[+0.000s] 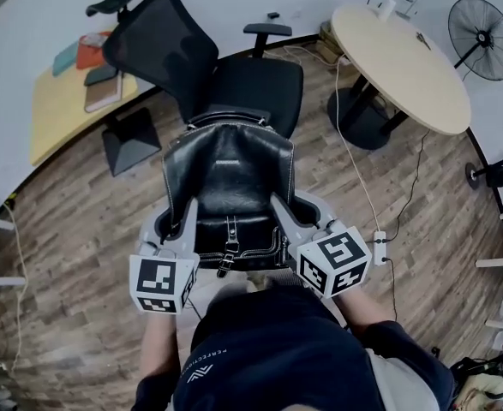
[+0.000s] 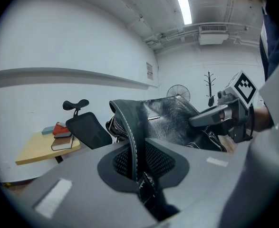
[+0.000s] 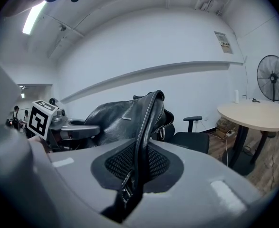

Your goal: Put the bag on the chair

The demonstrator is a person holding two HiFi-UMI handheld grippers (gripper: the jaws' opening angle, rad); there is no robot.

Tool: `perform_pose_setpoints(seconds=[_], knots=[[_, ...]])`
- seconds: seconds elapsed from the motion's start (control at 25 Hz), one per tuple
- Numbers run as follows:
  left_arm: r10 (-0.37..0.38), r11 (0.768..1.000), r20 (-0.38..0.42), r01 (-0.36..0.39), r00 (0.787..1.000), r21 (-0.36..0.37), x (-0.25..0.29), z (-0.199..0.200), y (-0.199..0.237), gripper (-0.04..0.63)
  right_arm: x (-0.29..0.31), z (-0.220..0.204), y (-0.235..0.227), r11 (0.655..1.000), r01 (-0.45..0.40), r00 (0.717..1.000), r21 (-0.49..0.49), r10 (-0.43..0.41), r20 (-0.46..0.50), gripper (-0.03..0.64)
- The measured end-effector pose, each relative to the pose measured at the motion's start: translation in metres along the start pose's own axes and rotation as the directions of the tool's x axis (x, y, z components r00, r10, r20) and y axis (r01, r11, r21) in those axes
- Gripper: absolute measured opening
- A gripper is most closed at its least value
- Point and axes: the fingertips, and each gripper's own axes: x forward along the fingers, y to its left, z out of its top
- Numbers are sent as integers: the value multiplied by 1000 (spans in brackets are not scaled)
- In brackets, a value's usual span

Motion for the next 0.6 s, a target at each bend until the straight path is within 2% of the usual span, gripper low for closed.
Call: perform_pose_setpoints(seconds=[0.28,0.6], knots=[[-47,999,-14,47,999,7,34,5,14,57,20,8,-18,1000,22,999,19,-22,-23,43],[-64,997,-16,64,998,32,111,40,19,57,48,41,-85,999,28,1000,35,-28,8,42]])
